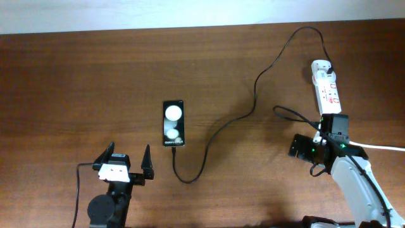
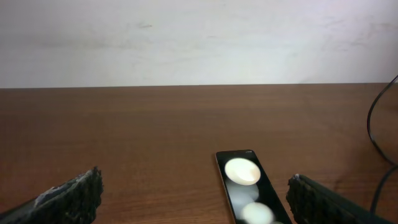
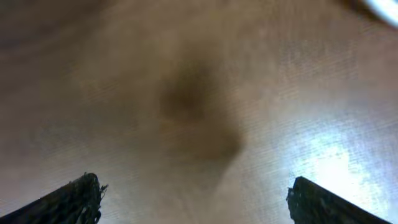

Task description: Plug charger to phone and switch on socket

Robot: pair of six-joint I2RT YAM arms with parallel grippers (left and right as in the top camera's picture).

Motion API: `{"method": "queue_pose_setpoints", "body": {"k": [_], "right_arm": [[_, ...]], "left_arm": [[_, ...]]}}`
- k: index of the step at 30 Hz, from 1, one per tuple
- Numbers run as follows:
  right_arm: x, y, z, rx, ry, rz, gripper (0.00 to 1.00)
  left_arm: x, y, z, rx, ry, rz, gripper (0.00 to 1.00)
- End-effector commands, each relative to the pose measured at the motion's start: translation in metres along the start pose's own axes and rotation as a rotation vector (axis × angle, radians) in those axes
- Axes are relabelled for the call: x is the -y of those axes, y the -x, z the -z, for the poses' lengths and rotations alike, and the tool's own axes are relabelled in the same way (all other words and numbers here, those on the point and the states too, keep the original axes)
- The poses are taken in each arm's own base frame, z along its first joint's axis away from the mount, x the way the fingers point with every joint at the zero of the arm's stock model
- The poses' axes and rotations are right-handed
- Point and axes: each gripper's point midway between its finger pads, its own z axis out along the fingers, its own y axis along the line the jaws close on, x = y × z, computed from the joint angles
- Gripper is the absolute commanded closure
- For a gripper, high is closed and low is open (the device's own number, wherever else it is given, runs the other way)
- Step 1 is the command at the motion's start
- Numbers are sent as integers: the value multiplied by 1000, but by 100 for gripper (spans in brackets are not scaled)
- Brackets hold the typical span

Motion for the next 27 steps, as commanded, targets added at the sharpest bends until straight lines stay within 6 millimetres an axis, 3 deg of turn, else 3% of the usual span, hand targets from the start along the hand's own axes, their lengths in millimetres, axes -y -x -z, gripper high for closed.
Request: {"method": "queue_pose_setpoints", "body": {"k": [1, 3, 8, 27], "right_arm": [[-15, 12, 1, 55, 78, 6, 1], [-22, 22, -3, 113, 120, 9, 1], [-22, 19, -13, 187, 137, 11, 1], [-37, 14, -7, 376, 269, 37, 2]], "left_arm": [[-2, -1, 0, -1, 12, -12, 1], [-2, -1, 0, -1, 12, -12, 1], [-2, -1, 0, -1, 12, -12, 1], [-2, -1, 0, -1, 12, -12, 1]]}}
